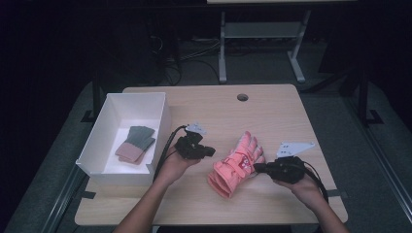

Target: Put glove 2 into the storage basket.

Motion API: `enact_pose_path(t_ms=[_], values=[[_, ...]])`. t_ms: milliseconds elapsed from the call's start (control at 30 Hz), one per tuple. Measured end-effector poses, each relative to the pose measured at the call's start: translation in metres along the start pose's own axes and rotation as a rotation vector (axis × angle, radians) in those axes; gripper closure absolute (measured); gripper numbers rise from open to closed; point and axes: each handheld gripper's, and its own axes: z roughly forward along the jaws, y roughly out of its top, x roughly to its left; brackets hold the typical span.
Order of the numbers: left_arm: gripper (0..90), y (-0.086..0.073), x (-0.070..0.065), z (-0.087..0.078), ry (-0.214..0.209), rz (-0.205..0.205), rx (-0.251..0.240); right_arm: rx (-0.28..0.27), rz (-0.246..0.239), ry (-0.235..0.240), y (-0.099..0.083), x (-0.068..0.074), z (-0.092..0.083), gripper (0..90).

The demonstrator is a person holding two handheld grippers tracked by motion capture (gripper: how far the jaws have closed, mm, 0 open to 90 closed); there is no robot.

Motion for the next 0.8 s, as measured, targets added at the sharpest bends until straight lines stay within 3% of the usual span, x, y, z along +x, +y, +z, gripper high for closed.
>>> enact_pose_path(t_ms=[167,333,533,700,800], values=[[70.4,0.008,-0.004,-0.013,0.004,0.009,-0.031,-0.015,-0.012,-0.024,0.006,-0.006,0.007,90.0],[52.4,0.012,-0.005,-0.017,0.000,0.020,-0.039,0.023,-0.022,-0.047,0.007,-0.008,0.023,90.0],[35.6,0.017,-0.011,-0.013,-0.029,0.049,-0.037,0.108,-0.030,-0.069,0.000,-0.008,0.041,90.0],[25.4,0.027,-0.019,-0.006,-0.054,0.093,-0.016,0.133,-0.032,-0.069,-0.002,-0.006,0.050,90.0],[22.1,0.033,-0.024,0.003,-0.068,0.098,-0.012,0.143,-0.029,-0.069,-0.005,-0.007,0.053,90.0]])
